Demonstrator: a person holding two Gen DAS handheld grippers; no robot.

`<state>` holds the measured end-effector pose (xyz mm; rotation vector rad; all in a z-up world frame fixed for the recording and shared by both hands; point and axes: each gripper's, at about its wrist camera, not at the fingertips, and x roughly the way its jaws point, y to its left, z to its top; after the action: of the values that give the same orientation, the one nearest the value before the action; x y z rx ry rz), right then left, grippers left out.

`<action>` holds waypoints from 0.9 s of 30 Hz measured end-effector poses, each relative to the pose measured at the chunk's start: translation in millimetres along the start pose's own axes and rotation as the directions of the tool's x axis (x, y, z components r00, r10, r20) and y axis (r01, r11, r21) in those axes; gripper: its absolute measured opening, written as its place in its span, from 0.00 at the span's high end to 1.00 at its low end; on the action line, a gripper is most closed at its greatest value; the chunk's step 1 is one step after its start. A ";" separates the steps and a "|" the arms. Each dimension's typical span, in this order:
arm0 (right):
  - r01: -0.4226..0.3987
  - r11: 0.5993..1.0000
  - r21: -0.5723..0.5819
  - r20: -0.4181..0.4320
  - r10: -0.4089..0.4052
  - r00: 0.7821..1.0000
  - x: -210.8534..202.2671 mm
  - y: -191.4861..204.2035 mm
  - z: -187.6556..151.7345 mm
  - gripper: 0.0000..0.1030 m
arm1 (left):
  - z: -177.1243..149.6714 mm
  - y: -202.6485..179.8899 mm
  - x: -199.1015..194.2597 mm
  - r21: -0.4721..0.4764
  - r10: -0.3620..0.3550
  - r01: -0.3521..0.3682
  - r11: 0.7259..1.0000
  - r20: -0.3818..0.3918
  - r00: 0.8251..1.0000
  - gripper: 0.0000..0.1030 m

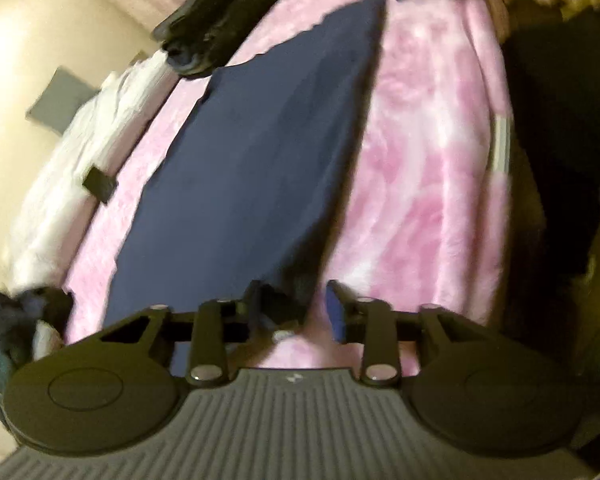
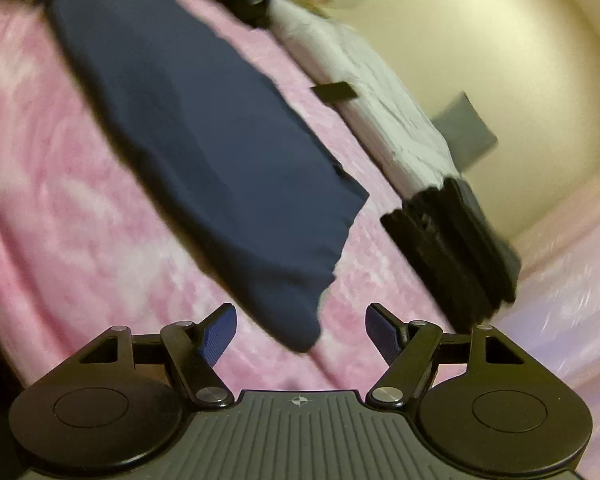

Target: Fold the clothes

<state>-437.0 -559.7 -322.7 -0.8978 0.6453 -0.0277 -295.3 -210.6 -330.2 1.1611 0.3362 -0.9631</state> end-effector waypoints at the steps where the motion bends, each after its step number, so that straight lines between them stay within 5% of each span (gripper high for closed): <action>1: -0.005 0.998 -0.062 -0.003 0.005 1.000 3.3 1.5 -0.6 0.29 | 1.8 -1.5 1.9 0.029 0.018 -0.017 0.999 -0.012 1.000 0.91; 4: -0.080 0.983 -0.164 0.008 0.083 0.997 10.2 2.9 2.0 0.29 | 4.0 3.3 0.5 0.007 0.026 -0.026 1.000 -0.003 1.000 0.94; 8: -0.165 0.961 -0.220 0.032 0.176 0.984 22.5 -3.1 8.9 0.29 | 1.1 38.9 -7.1 -0.258 -0.022 0.034 0.966 0.050 0.999 0.96; 11: -0.116 0.953 -0.281 0.035 0.131 0.991 34.6 -2.8 8.2 0.32 | -1.5 61.9 -12.7 -0.382 -0.028 0.056 0.922 0.077 0.997 0.96; 13: -0.094 0.944 -0.316 0.018 0.105 0.994 39.6 -1.9 4.8 0.45 | -2.3 70.3 -15.1 -0.408 -0.031 0.061 0.911 0.080 0.996 0.96; 19: -0.057 0.928 -0.368 -0.003 0.060 0.998 48.4 4.4 -9.5 0.69 | -0.2 59.8 -13.4 -0.351 -0.043 0.061 0.934 0.060 0.997 0.96; 22: -0.045 0.925 -0.376 -0.026 0.038 0.999 57.3 3.8 -15.4 0.99 | -2.4 54.0 -12.3 -0.332 -0.037 0.053 0.942 0.055 0.998 0.96; 27: -0.019 0.963 -0.268 -0.031 0.011 0.999 32.7 -11.7 -6.8 1.00 | -3.5 46.8 -30.4 -0.279 -0.058 0.079 0.957 0.081 0.995 0.99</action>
<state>-411.3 -581.4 -333.9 -1.1555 0.6935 0.0612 -275.3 -190.1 -282.2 0.8572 0.4432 -0.9796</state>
